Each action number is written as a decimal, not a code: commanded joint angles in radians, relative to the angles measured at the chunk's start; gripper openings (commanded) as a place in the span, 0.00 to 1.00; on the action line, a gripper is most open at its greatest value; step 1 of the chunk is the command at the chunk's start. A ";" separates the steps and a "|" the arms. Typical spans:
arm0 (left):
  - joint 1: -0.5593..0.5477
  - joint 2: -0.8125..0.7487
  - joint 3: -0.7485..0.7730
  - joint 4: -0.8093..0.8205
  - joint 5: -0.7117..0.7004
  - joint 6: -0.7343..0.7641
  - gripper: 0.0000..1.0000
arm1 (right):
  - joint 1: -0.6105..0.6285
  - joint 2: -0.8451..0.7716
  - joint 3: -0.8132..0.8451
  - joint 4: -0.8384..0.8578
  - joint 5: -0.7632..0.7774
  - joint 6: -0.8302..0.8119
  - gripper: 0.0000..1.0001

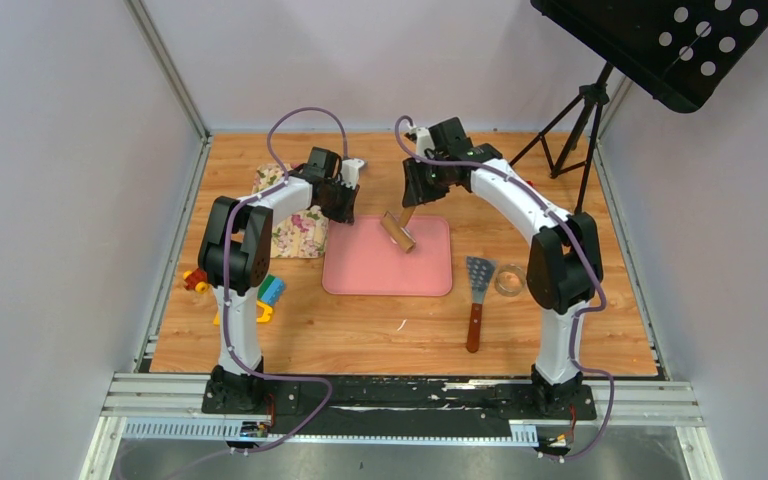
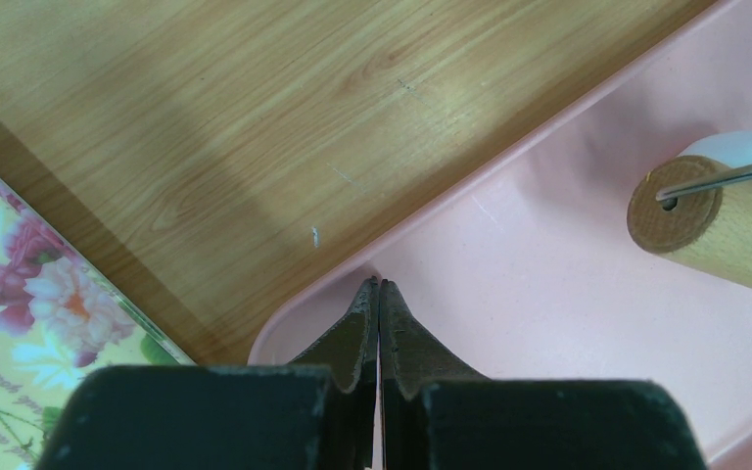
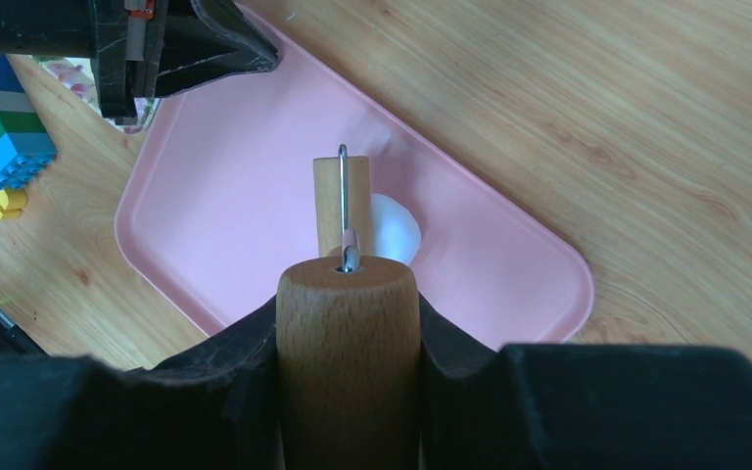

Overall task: Roll out the dumpling wrappers from the dough
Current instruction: Flatten out the dough on the work surface.

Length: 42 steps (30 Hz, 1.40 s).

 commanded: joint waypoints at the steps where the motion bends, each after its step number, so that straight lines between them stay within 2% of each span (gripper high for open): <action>1: 0.002 0.014 0.004 0.009 0.005 -0.004 0.00 | -0.032 0.030 0.015 -0.020 0.070 -0.021 0.00; 18: 0.002 0.011 0.003 0.009 0.002 -0.002 0.00 | -0.044 0.096 -0.007 -0.035 -0.003 -0.019 0.00; 20: 0.002 0.013 0.005 0.008 0.003 -0.001 0.00 | -0.045 0.092 0.002 -0.035 -0.106 -0.032 0.00; 23: 0.002 0.013 0.005 0.009 0.003 -0.001 0.00 | -0.044 0.051 0.027 -0.035 -0.340 -0.045 0.00; 27: 0.002 0.015 0.005 0.008 0.005 -0.002 0.00 | -0.046 -0.034 0.078 -0.037 -0.472 -0.053 0.00; 34: 0.002 0.013 0.005 0.009 0.005 -0.002 0.00 | -0.124 -0.110 0.132 -0.035 -0.385 -0.052 0.00; 42: 0.002 0.010 0.002 0.009 0.002 0.000 0.00 | -0.178 -0.059 0.110 -0.022 -0.260 -0.155 0.00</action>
